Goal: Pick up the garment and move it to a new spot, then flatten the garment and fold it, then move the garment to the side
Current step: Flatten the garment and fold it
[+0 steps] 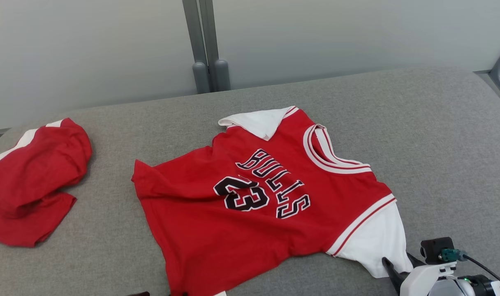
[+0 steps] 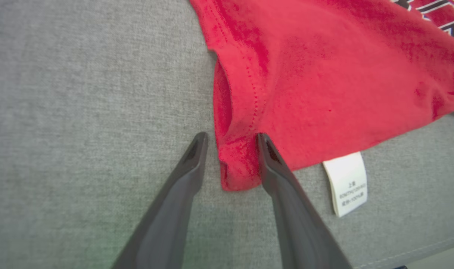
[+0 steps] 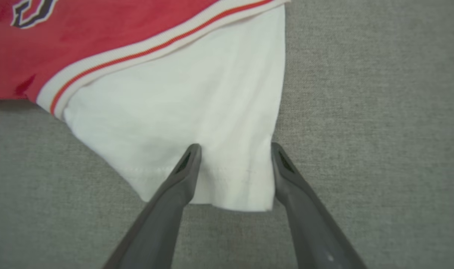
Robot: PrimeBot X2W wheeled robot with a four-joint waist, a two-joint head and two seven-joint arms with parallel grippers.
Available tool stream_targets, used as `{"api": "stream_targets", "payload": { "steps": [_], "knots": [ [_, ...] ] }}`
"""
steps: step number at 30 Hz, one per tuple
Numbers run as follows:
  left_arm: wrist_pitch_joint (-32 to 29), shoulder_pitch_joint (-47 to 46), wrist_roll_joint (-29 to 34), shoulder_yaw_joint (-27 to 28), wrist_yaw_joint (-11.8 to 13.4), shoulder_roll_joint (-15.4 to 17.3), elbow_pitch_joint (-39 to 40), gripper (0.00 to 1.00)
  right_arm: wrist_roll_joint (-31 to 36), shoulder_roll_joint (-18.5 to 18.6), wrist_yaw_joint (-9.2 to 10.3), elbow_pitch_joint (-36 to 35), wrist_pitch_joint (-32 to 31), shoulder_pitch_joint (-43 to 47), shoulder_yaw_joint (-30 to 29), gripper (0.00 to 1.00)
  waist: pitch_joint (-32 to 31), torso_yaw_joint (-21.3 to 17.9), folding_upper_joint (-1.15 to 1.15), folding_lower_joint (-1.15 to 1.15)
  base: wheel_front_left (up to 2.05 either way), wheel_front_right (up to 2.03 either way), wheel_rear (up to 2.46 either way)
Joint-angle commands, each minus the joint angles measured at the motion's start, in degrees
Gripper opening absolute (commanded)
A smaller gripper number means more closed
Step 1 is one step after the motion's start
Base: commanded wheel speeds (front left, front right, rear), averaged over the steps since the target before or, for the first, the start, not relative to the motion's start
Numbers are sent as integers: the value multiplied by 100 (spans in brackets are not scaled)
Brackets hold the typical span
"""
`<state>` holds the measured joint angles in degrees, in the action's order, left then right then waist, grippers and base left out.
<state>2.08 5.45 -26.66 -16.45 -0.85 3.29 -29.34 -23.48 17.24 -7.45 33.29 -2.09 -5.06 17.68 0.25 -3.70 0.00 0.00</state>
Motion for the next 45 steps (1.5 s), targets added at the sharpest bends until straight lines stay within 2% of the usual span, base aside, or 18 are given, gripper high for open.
{"api": "stream_targets", "payload": {
  "steps": [1,7,12,13,16,19,21,25,29,31,35,39,41,45],
  "knots": [
    [-237,113,-153,-177,-81,-73,-188,0,-103,-1,-5,66,-35,18,91,0,-5,0,0,0,0,0,0],
    [-444,164,-966,-380,-285,-52,293,0,-1082,129,-3,-408,159,202,-41,0,-59,65,0,0,0,0,0],
    [-783,329,-1469,-194,-322,102,1777,0,-2371,397,-4,-1924,184,616,-517,0,-83,16,0,0,0,0,0],
    [-1054,465,-1613,-116,-289,235,2707,0,-2921,561,-4,-2795,118,819,-817,0,-70,-24,0,0,0,0,0],
    [-1529,535,-1842,-12,-180,491,4180,0,-3444,812,-5,-3995,18,1042,-1390,0,10,-93,0,0,0,0,0],
    [-2101,250,-1878,129,32,801,5568,0,-3819,984,-5,-5094,-151,1137,-2065,0,142,-170,0,0,0,0,0],
    [-2487,-91,-1923,195,171,930,6233,0,-4002,1043,-5,-5659,-311,987,-2477,0,262,-218,0,0,0,0,0],
    [-3251,-1246,-2016,334,392,1153,6799,0,-4285,1266,-5,-6253,-782,368,-3093,0,582,-305,0,0,0,0,0],
    [-3933,-2809,-2086,276,584,1115,6426,0,-4340,1540,-4,-6047,-1374,-755,-3311,0,1077,-357,0,0,0,0,0],
    [-4130,-3622,-2104,287,734,956,5971,0,-4315,1634,-5,-5697,-1676,-1485,-3232,0,1386,-387,0,0,0,0,0],
    [-4318,-5308,-1673,189,798,857,4729,0,-3864,1571,-5,-4611,-2039,-3205,-3020,0,2064,-389,0,0,0,0,0],
    [-4039,-6935,-1110,128,729,791,3304,0,-3147,1307,-5,-3525,-2076,-5046,-2699,0,2723,-357,0,0,0,0,0],
    [-3755,-7634,-844,127,674,771,2581,0,-2788,1051,-4,-2990,-1946,-5891,-2549,0,3004,-374,0,0,0,0,0],
    [-2824,-8796,-377,121,518,674,1271,0,-2227,678,-4,-1991,-1486,-7257,-2333,0,3475,-366,0,0,0,0,0]
  ]
}}
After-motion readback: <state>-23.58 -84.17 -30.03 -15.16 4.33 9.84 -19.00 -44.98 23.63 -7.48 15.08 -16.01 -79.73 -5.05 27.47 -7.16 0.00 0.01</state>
